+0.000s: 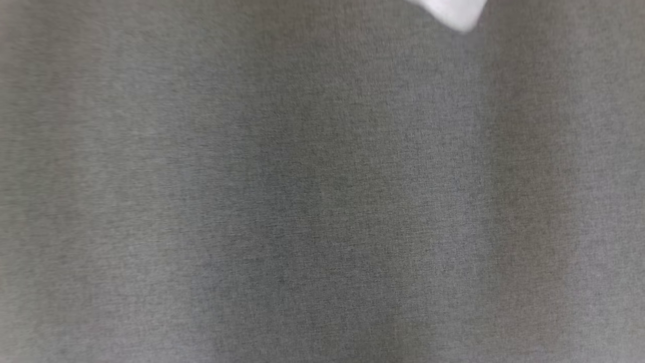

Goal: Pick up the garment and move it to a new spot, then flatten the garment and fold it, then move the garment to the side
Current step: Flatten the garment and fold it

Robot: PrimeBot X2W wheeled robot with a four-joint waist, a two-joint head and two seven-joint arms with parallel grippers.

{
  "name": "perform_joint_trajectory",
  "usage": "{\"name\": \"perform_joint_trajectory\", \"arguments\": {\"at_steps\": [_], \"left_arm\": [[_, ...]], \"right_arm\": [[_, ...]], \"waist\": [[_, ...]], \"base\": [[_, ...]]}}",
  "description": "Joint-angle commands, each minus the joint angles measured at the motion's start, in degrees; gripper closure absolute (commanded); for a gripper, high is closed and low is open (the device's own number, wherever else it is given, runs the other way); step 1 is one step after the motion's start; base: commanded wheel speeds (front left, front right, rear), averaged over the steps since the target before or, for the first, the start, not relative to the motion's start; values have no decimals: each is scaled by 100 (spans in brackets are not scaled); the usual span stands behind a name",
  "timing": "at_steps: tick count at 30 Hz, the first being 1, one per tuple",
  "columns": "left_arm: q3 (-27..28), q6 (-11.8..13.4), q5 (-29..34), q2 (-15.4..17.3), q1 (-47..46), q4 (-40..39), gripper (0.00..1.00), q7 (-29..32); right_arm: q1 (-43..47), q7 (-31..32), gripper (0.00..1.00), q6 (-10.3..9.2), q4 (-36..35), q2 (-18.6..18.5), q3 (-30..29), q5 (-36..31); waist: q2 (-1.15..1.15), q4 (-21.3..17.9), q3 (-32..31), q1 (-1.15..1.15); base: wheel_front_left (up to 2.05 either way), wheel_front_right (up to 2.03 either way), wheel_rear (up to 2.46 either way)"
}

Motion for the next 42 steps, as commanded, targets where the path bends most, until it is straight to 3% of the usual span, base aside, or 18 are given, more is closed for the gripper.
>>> {"name": "perform_joint_trajectory", "arguments": {"at_steps": [1, 12, 24, 28, 34, 42], "left_arm": [[-36, 14, -80, -8, -216, 79, 100, -56], [-558, 14, -559, -107, -1239, 863, 100, -303], [-1185, 14, -1216, 35, -738, 861, 100, -718], [-1214, 14, -1613, 61, 119, 531, 100, -1423], [-1037, 35, -1795, 48, 1456, 141, 100, -1699], [75, 724, -1125, 190, 4474, -1677, 100, -1708]], "right_arm": [[-191, -65, 100, -13, 90, 21, 37, -69], [-1328, -449, 100, -14, 1055, 78, 222, -562], [-908, -700, 100, -14, 1331, 200, 542, -213], [185, -738, 100, -14, 642, 67, 1156, 601], [2063, -722, 100, -13, -624, -436, 1537, 1773], [5527, -716, 100, -13, -2600, -1151, 1417, 2820]], "waist": [[-2, -89, 165, -3], [-2, -125, 214, -3], [-2, -239, 381, -3], [-2, -221, 91, -3], [-2, -229, -356, -3], [-2, -276, -1003, -3]], "base": [[0, 0, 0], [0, 0, 0], [0, 0, 0], [0, 0, 0], [0, 0, 0], [0, 0, 0]]}}
